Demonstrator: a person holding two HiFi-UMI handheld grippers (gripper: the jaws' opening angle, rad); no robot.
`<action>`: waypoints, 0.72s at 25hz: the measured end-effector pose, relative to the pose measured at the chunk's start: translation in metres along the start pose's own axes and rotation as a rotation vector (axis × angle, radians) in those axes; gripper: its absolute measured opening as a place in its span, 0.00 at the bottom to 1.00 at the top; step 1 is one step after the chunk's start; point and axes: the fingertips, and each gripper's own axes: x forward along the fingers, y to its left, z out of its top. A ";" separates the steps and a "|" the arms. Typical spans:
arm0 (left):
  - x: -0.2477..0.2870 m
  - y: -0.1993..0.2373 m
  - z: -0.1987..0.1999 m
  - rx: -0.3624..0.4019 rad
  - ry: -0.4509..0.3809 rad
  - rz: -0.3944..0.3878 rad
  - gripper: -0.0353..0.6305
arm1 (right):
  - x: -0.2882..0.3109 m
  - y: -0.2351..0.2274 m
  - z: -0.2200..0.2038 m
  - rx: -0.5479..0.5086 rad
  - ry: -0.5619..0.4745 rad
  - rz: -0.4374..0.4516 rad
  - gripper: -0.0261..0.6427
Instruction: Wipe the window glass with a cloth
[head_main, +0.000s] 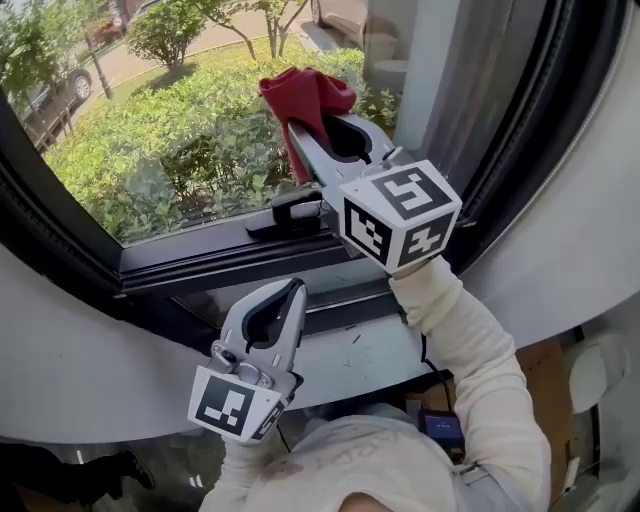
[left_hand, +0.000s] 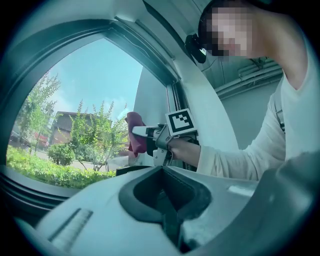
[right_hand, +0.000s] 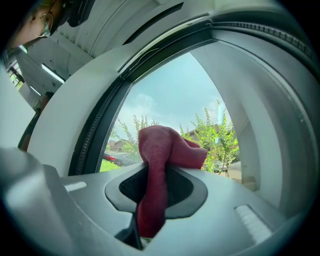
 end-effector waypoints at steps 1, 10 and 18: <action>0.004 -0.004 0.000 0.001 0.001 -0.008 0.05 | -0.007 -0.010 0.000 -0.002 -0.002 -0.016 0.19; 0.042 -0.035 -0.001 0.013 0.007 -0.074 0.05 | -0.057 -0.086 0.004 -0.001 -0.013 -0.140 0.19; 0.068 -0.054 -0.003 0.019 0.015 -0.115 0.05 | -0.093 -0.141 0.009 0.016 -0.029 -0.237 0.19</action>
